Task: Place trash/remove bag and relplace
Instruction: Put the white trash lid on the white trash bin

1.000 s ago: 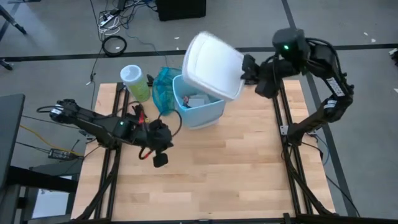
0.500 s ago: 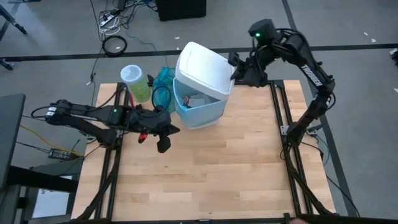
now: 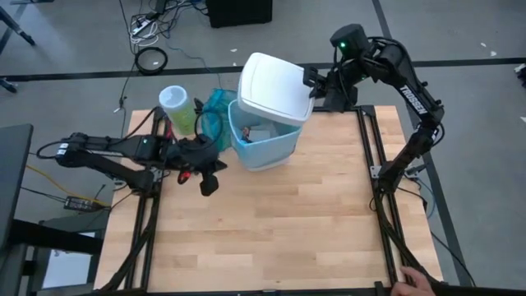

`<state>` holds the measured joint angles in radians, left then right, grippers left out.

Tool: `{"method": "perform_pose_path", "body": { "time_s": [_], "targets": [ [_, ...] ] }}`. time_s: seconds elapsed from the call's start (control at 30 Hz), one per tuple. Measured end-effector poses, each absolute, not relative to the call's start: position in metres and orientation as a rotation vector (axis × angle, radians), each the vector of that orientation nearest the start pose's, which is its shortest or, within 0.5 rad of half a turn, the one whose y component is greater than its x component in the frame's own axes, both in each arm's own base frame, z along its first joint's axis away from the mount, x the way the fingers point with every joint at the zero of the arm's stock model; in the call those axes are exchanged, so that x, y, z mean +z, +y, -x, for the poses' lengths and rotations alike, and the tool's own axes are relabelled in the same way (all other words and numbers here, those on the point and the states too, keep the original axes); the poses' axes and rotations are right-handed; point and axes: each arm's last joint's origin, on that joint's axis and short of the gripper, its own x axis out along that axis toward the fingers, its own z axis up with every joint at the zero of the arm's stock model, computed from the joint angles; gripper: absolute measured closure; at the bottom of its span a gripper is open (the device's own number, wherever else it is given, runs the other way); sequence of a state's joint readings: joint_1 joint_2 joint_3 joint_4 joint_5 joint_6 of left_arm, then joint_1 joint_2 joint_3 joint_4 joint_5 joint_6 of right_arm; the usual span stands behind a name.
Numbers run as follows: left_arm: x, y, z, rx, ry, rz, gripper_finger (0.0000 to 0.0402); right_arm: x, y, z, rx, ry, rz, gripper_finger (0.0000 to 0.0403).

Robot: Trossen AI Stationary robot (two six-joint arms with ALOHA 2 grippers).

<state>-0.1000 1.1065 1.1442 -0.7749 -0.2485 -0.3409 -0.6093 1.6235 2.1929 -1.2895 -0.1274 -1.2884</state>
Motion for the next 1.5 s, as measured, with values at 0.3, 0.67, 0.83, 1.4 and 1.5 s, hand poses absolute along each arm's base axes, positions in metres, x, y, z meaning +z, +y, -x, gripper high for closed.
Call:
{"method": "perform_pose_path", "body": {
  "time_s": [0.3, 0.67, 0.83, 1.4, 1.5],
  "targets": [
    [0.351, 0.033, -0.214, 0.777, 0.551, 0.086, 0.0394, 0.493, -0.151, -0.226, 0.020, 0.821, 0.970, 0.0386],
    [0.341, 0.085, -0.237, 0.738, 0.572, 0.051, 0.0394, 0.501, -0.145, -0.217, -0.011, 0.796, 0.982, 0.0386],
    [0.335, 0.107, -0.244, 0.748, 0.567, 0.048, 0.0394, 0.504, -0.144, -0.215, -0.023, 0.781, 0.992, 0.0386],
    [0.302, 0.164, -0.274, 0.630, 0.530, 0.110, 0.0394, 0.495, -0.150, -0.200, 0.025, 0.900, 0.940, 0.0386],
    [0.303, 0.168, -0.271, 0.647, 0.521, 0.112, 0.0394, 0.496, -0.153, -0.193, 0.008, 0.907, 0.930, 0.0386]
  ]
}}
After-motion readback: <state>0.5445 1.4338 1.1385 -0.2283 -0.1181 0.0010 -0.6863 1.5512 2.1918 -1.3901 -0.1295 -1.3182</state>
